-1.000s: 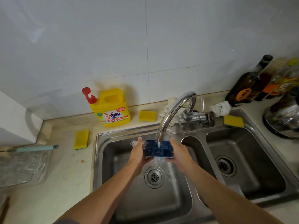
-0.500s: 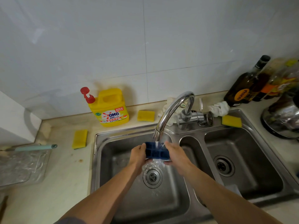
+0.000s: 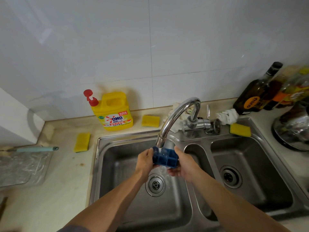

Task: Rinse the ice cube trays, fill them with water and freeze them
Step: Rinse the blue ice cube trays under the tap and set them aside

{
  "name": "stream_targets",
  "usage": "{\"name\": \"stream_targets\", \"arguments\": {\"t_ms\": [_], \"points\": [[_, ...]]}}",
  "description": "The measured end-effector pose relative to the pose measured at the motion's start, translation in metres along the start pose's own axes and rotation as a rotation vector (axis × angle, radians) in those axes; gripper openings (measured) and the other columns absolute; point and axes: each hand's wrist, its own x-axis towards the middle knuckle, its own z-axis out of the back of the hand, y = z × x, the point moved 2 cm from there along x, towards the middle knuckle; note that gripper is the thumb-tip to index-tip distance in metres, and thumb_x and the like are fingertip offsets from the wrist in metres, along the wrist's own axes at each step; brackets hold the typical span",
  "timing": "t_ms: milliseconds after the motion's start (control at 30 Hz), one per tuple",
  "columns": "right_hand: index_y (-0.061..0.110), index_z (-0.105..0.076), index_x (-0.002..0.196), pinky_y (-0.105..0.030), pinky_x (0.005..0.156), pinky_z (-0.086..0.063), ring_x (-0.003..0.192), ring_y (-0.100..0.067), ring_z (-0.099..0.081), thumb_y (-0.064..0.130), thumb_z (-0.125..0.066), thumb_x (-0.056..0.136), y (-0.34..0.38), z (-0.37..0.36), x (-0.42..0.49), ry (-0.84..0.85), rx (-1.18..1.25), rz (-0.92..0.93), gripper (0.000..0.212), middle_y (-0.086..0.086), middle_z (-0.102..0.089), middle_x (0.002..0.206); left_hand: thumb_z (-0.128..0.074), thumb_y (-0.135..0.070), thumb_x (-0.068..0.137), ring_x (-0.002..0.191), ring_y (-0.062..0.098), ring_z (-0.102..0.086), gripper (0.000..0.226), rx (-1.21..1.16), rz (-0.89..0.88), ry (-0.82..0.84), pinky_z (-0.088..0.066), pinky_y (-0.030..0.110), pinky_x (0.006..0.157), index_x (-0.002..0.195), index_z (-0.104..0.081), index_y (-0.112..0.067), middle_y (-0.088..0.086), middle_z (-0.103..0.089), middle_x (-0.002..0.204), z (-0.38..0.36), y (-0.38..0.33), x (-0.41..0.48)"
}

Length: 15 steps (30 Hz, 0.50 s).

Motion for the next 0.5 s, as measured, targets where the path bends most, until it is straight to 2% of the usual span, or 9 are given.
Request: {"name": "stream_targets", "arguments": {"t_ms": [67,133,233,300,400,500], "points": [[0.009,-0.067,0.113,-0.032,0.051,-0.055,0.061,-0.029,-0.069,0.053,-0.049,0.103,0.003,0.001,0.001,0.007,0.044,-0.001,0.049,-0.019,-0.074,0.088,-0.046,-0.026,0.107,0.094,0.028,-0.073,0.031,-0.054,-0.002,-0.019,-0.061,0.031,0.068,0.098,-0.07,-0.01,0.016,-0.072,0.098,-0.002,-0.005,0.002],[0.008,-0.065,0.117,-0.033,0.054,-0.056,0.071,-0.031,-0.068,0.052,-0.05,0.103,0.004,0.003,0.003,0.027,0.096,-0.009,0.048,-0.022,-0.071,0.099,-0.051,-0.025,0.106,0.093,0.03,-0.072,0.029,-0.077,-0.025,-0.027,-0.063,0.036,0.072,0.093,-0.071,-0.01,0.016,-0.07,0.094,-0.004,-0.01,0.003],[0.008,-0.063,0.122,-0.039,0.063,-0.058,0.091,-0.035,-0.067,0.048,-0.047,0.106,0.004,0.007,0.005,0.045,0.184,-0.035,0.046,-0.024,-0.069,0.113,-0.058,-0.028,0.102,0.095,0.032,-0.071,0.025,-0.093,-0.067,-0.029,-0.063,0.046,0.082,0.097,-0.076,-0.012,0.02,-0.072,0.097,-0.008,-0.016,0.0],[0.01,-0.062,0.124,-0.043,0.072,-0.057,0.101,-0.036,-0.066,0.046,-0.046,0.106,0.004,0.008,0.007,0.047,0.22,-0.057,0.043,-0.022,-0.068,0.116,-0.059,-0.027,0.101,0.095,0.031,-0.07,0.022,-0.093,-0.103,-0.027,-0.063,0.04,0.078,0.097,-0.076,-0.012,0.021,-0.071,0.1,-0.01,-0.018,-0.007],[0.01,-0.059,0.128,-0.045,0.076,-0.056,0.109,-0.039,-0.064,0.044,-0.044,0.108,0.005,0.005,0.01,0.065,0.208,-0.074,0.043,-0.023,-0.066,0.12,-0.059,-0.021,0.101,0.096,0.027,-0.071,0.02,-0.141,-0.12,-0.043,-0.061,0.029,0.072,0.093,-0.076,-0.015,0.012,-0.074,0.095,-0.005,-0.018,-0.014],[0.009,-0.059,0.128,-0.047,0.082,-0.058,0.11,-0.039,-0.065,0.045,-0.043,0.107,0.006,-0.005,0.012,0.106,0.209,-0.089,0.045,-0.023,-0.067,0.121,-0.056,-0.017,0.102,0.089,0.023,-0.072,0.023,-0.181,-0.104,-0.081,-0.06,0.027,0.069,0.092,-0.077,-0.015,0.006,-0.076,0.087,0.004,-0.019,-0.016]]}}
